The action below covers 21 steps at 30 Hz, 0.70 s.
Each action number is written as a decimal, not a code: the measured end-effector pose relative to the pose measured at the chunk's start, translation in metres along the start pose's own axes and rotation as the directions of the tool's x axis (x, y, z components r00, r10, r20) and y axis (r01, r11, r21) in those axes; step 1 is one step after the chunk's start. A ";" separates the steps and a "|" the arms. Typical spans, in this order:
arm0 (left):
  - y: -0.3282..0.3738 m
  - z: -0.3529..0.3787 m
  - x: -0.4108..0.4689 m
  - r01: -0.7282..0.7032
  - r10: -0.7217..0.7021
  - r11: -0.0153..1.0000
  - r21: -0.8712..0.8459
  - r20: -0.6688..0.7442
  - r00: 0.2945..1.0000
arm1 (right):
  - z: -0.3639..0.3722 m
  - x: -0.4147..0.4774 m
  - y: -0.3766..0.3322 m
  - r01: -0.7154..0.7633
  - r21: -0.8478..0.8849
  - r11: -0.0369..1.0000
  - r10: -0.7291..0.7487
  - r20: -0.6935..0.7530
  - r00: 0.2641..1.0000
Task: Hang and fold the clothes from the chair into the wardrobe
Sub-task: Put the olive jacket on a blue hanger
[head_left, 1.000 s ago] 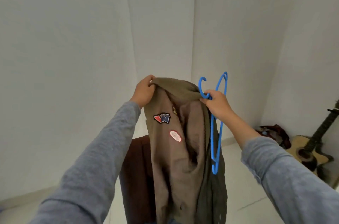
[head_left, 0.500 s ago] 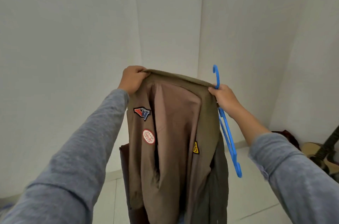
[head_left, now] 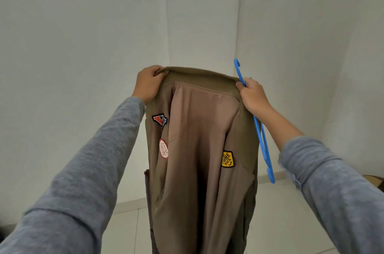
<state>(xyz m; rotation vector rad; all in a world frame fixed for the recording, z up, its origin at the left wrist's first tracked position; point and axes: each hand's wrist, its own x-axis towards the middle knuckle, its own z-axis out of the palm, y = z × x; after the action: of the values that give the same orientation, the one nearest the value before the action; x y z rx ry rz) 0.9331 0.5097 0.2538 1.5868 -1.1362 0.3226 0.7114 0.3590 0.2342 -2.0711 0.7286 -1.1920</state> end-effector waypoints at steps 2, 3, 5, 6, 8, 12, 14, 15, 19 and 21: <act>0.003 -0.004 -0.001 -0.027 0.027 1.000 0.001 0.032 0.999 | -0.002 0.006 -0.004 -0.007 0.029 1.000 0.007 -0.004 1.000; 0.002 -0.005 -0.003 -0.025 0.025 1.000 0.004 0.083 0.996 | -0.003 0.008 -0.004 -0.027 0.051 0.998 0.028 -0.005 1.000; -0.002 -0.010 -0.012 0.018 -0.020 1.000 0.013 0.214 0.977 | -0.003 0.010 -0.002 -0.055 0.075 0.996 0.055 0.005 0.998; -0.006 -0.011 -0.017 0.049 -0.055 0.998 0.030 0.283 0.957 | -0.003 0.010 0.001 -0.059 0.060 0.997 0.058 0.011 0.998; -0.012 -0.013 -0.026 0.109 -0.137 0.990 0.092 0.395 0.909 | -0.001 0.007 0.004 -0.044 -0.009 0.999 0.044 0.026 0.999; -0.006 -0.017 -0.027 0.202 -0.278 0.959 0.199 0.529 0.802 | 0.002 0.007 0.006 -0.065 -0.118 0.991 0.066 0.002 0.998; 0.000 -0.021 -0.020 0.220 -0.322 0.945 0.240 0.586 0.743 | 0.002 0.010 0.006 -0.090 -0.068 0.994 0.091 0.008 0.996; 0.002 -0.022 -0.017 0.228 -0.330 0.943 0.240 0.616 0.715 | 0.002 0.010 0.007 -0.104 -0.032 0.994 0.104 0.010 0.995; -0.002 -0.014 -0.024 0.356 -0.287 0.933 0.046 0.690 0.664 | 0.003 0.005 0.016 -0.165 0.144 0.976 0.157 0.066 0.985; -0.006 -0.005 -0.032 0.405 -0.276 0.914 -0.025 0.695 0.665 | 0.004 0.000 0.023 -0.157 0.116 0.981 0.139 0.148 0.979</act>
<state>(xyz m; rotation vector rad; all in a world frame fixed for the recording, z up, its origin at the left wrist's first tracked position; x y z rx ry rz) 0.9234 0.5290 0.2290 1.7614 -1.3157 -0.6700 0.7118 0.3455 0.2152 -1.9367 0.7094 -0.9753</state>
